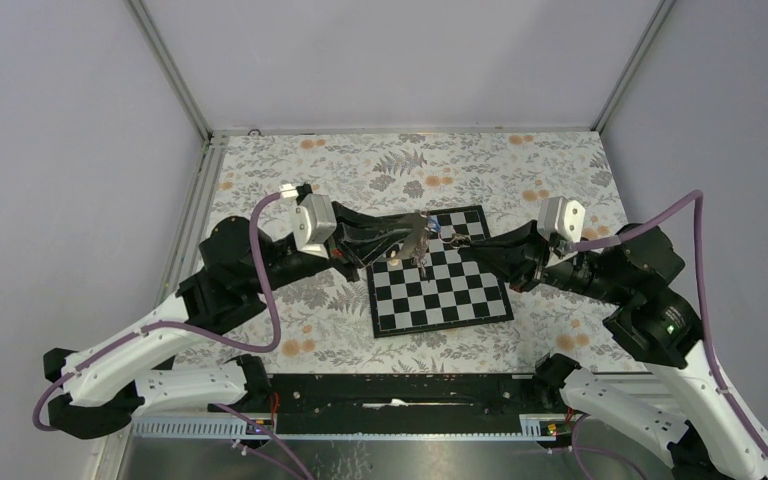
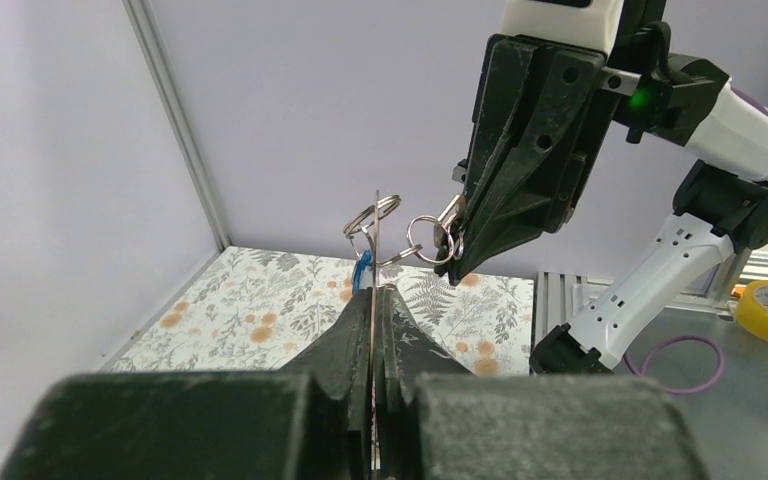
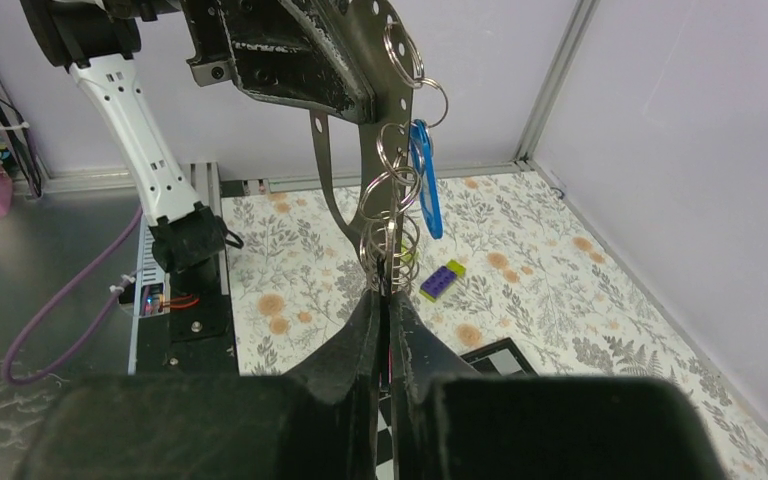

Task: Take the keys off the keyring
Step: Pick up the key from the keyring.

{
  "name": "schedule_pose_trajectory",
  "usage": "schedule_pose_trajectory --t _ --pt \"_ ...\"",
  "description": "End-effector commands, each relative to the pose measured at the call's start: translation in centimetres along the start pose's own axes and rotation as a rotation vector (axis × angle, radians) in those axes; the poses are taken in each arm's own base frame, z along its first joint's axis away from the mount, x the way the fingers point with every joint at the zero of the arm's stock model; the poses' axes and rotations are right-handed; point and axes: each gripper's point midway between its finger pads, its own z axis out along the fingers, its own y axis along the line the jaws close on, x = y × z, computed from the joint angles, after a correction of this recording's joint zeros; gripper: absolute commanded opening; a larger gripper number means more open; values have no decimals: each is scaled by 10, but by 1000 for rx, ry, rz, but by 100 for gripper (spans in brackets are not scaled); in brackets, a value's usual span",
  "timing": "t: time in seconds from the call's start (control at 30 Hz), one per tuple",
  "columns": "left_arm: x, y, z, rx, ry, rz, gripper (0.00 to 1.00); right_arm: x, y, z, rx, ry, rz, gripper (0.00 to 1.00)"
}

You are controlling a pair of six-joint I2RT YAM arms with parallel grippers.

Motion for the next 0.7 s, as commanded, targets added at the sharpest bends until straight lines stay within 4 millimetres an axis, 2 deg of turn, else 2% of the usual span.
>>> schedule_pose_trajectory --t 0.0,0.23,0.43,0.57,0.67 --pt "-29 18 -7 -93 -96 44 0 -28 -1 -9 17 -43 -66 0" --pt "-6 4 -3 -14 -60 23 11 -39 -6 -12 31 -14 -110 0" --pt "7 -7 -2 40 -70 -7 25 -48 -5 -14 22 5 -126 0" --pt "15 -14 -1 76 -77 -8 36 -50 -6 -14 18 17 -134 0" --pt "21 -19 -2 106 -79 -6 50 -52 -5 -13 10 22 -143 0"
